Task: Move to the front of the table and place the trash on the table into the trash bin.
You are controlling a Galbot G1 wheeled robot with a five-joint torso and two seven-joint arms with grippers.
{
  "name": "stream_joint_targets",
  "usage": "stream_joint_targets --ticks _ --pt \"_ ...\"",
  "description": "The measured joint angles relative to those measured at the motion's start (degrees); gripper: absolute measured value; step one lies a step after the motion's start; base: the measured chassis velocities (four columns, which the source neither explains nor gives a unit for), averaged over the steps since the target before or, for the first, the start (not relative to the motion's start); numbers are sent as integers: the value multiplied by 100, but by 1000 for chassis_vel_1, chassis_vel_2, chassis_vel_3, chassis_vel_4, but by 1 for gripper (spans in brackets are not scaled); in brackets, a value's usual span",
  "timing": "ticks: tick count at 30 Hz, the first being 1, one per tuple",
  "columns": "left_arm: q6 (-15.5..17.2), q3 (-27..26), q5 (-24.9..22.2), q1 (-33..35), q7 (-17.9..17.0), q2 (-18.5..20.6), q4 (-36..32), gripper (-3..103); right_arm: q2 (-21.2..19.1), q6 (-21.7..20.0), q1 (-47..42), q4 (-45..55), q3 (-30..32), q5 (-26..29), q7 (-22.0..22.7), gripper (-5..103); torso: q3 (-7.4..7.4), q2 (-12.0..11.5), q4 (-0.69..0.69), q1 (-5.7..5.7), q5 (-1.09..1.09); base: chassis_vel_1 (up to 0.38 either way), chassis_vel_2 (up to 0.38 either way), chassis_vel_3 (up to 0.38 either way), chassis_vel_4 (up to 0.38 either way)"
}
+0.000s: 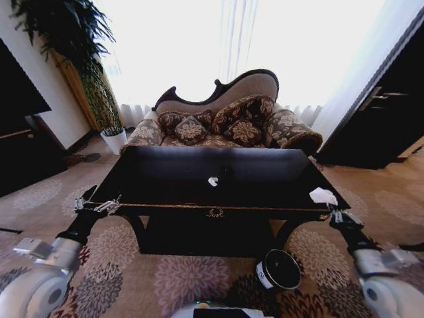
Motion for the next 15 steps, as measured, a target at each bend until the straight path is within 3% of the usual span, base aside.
stream_joint_targets --ticks 15 --pt "0 0 0 0 0 0 0 100 490 600 20 -1066 -759 -438 -176 0 0 0 0 0 1 0 0 0 0"
